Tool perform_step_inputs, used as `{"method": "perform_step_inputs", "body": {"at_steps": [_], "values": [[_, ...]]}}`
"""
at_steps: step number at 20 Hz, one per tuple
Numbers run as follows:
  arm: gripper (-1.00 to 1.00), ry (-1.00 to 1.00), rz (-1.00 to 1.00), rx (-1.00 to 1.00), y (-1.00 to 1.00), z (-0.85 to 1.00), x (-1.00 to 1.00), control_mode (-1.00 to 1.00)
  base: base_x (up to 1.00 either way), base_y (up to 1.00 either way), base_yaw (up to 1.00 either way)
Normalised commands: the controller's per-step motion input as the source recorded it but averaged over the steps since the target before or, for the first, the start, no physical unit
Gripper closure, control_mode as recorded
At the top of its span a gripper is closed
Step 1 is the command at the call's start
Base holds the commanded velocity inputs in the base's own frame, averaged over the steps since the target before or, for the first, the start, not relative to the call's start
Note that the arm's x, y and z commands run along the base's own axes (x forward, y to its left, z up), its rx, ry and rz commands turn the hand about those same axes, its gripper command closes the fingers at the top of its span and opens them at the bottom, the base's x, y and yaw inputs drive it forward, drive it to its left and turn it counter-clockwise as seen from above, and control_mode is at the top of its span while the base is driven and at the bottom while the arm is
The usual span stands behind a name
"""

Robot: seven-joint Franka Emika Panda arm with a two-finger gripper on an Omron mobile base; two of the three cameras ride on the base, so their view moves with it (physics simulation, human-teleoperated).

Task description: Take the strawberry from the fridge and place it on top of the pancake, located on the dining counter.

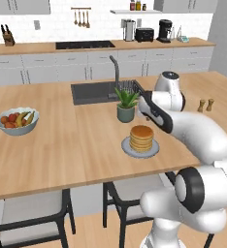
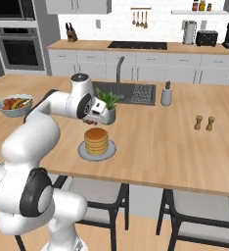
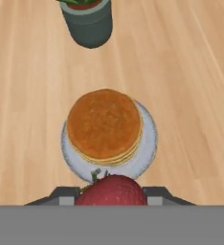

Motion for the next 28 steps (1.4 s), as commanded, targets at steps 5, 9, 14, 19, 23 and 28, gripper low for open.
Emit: {"method": "perform_step_inputs", "body": {"at_steps": [5, 9, 14, 19, 23, 28], "values": [[1.0, 0.0, 0.0, -0.01, 0.13, -0.43, 0.9, -1.0, 0.0, 0.0, 0.0], [1.0, 0.01, 0.01, -0.01, 0.0, -0.32, 0.21, -1.0, 0.0, 0.0, 0.0], [1.0, 0.07, 0.01, 0.0, 0.0, -0.08, -0.15, -1.0, 0.0, 0.0, 0.0], [1.0, 0.05, 0.0, 0.0, 0.0, -0.03, -0.12, -1.0, 0.0, 0.0, 0.0], [1.0, 0.05, 0.0, 0.0, 0.0, -0.25, 0.0, -1.0, 0.0, 0.0, 0.0], [1.0, 0.03, 0.0, -0.01, 0.0, -0.44, 0.0, -1.0, 0.0, 0.0, 0.0]]}}
